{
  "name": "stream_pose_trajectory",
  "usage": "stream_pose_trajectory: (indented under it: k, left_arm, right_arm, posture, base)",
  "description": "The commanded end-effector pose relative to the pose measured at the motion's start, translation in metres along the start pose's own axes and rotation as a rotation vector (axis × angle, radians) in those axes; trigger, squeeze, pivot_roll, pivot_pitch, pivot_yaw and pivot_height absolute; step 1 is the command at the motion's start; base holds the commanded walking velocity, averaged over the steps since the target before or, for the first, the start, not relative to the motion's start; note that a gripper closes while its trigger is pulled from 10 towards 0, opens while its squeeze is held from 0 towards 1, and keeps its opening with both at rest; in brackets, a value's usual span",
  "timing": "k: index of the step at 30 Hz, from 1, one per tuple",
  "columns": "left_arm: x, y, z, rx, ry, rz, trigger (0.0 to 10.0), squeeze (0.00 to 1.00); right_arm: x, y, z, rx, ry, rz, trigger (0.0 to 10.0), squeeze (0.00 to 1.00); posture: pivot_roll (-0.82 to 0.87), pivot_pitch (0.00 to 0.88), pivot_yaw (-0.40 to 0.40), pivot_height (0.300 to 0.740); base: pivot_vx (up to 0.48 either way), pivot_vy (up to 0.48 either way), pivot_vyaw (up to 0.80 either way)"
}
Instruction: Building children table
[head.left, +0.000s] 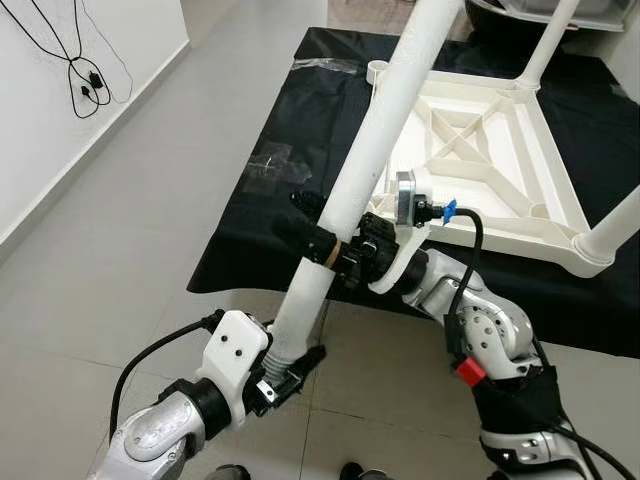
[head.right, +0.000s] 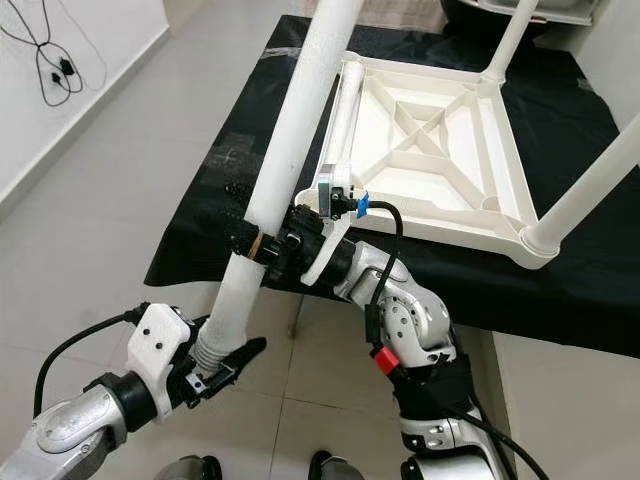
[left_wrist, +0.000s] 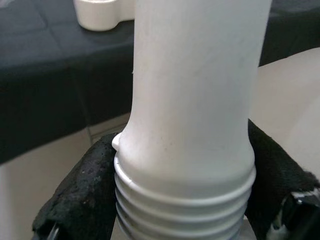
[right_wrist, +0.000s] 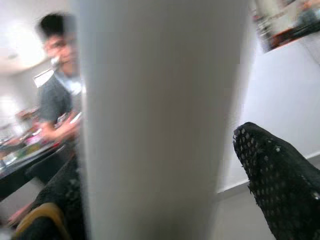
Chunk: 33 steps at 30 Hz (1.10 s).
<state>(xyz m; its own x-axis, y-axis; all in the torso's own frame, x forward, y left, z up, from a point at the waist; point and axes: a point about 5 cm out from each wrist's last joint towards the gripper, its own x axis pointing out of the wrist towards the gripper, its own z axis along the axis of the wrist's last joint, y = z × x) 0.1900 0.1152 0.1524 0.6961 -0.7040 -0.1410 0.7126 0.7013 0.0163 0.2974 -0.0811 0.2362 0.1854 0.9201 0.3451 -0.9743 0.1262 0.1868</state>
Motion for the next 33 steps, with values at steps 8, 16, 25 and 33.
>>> stream_pose_trajectory:
  k: [8,16,25,33]
  left_arm:
    - [-0.014,-0.017,-0.008,-0.084,0.071,-0.183,10.0,0.0]
    - [-0.022,-0.016,-0.014,-0.117,0.117,-0.223,10.0,0.0]
    - [-0.024,-0.016,-0.015,-0.129,0.135,-0.237,10.0,0.0]
    - [-0.024,-0.011,-0.018,-0.114,0.148,-0.238,10.0,0.0]
  right_arm:
    - [-0.001,0.005,0.0,0.06,0.049,0.155,10.0,0.0]
    - [-0.007,0.012,-0.002,0.086,0.116,0.26,10.0,0.0]
    - [-0.007,0.019,-0.005,0.102,0.14,0.325,10.0,0.0]
    - [-0.004,0.027,-0.008,0.12,0.152,0.366,10.0,0.0]
  posture:
    - [0.13,0.158,-0.033,0.74]
    - [0.13,0.169,-0.031,0.74]
    - [0.13,0.174,-0.026,0.74]
    - [0.12,0.179,-0.024,0.74]
  base:
    - [0.0,0.0,0.0]
    - [0.0,0.0,0.0]
    - [0.0,0.0,0.0]
    - [0.0,0.0,0.0]
